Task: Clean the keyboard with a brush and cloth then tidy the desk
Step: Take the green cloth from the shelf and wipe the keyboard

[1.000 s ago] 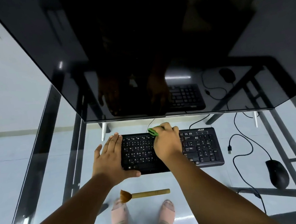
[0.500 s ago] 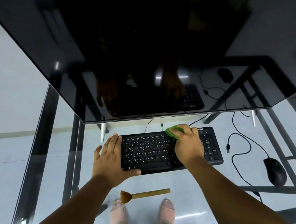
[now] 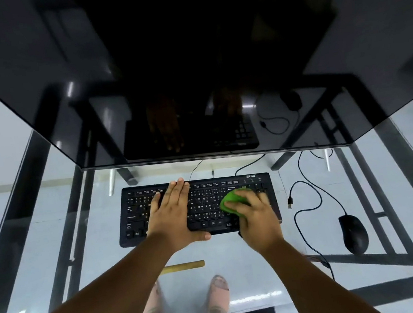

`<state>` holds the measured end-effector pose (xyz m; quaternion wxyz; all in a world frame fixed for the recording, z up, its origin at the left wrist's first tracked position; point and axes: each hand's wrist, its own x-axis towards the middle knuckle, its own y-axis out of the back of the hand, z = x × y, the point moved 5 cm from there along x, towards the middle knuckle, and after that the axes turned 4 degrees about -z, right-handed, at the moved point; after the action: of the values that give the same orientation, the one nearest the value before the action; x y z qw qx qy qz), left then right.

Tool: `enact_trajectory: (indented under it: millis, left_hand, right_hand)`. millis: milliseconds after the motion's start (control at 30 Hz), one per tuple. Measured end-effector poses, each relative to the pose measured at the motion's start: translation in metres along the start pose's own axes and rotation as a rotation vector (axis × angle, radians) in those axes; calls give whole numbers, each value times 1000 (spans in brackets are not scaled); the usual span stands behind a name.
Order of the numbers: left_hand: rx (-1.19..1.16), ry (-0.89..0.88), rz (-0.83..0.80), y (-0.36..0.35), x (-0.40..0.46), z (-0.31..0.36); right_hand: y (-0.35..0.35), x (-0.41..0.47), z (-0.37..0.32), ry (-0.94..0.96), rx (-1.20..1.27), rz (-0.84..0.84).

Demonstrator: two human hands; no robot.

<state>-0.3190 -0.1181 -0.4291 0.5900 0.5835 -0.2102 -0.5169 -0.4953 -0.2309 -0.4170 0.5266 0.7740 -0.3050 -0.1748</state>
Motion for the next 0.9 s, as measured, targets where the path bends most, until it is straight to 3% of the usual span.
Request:
enact_trajectory:
  millis: [67,267,467,600,700,900]
  left_hand:
    - [6,26,-14,-1,2,2]
    - [18,59,-40,3,6,5]
    - [47,76,-54,6,6,9]
    - [46,81,-55,7,6,9]
    - [51,81,-51,7,6,9]
    - [52,82,-43,6,6,10]
  right_hand:
    - [0,-4,5,37,1,-27]
    - [6,-14,33,-189,74,169]
    - [-1,-10,12,8,49,54]
    - [7,-12,38,-182,90,183]
    - [4,3,33,-303,69,189]
    - [-4,19,3,-59,45,39]
